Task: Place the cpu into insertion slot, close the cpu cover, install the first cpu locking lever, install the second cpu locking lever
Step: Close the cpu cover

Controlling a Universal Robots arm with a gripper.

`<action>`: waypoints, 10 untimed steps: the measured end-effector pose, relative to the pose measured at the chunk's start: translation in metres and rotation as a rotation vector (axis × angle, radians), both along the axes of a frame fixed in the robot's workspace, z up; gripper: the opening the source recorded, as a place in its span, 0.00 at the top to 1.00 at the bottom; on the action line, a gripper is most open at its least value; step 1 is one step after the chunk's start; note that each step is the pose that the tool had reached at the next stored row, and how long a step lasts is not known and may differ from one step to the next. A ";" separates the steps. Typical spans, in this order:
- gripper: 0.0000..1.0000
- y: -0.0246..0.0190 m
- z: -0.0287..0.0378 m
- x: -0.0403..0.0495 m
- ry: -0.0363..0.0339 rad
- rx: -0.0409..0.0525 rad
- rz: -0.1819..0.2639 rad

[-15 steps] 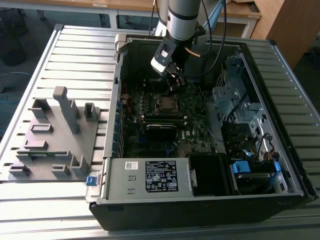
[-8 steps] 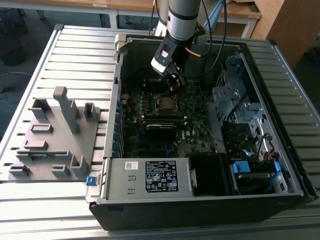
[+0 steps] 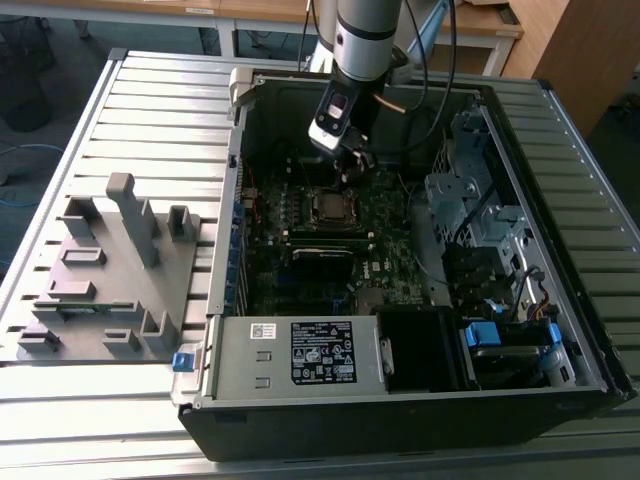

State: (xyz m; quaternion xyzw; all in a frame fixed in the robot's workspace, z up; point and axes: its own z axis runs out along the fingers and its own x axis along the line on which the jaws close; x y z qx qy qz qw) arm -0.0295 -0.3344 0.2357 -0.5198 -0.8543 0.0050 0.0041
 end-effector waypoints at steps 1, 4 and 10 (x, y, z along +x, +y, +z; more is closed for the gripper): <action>0.90 0.0000 0.0000 0.0000 0.0000 0.0000 0.019; 0.90 0.0000 -0.0001 0.0000 0.0000 0.0000 0.070; 0.90 0.0000 -0.0002 0.0000 0.0000 0.0000 0.172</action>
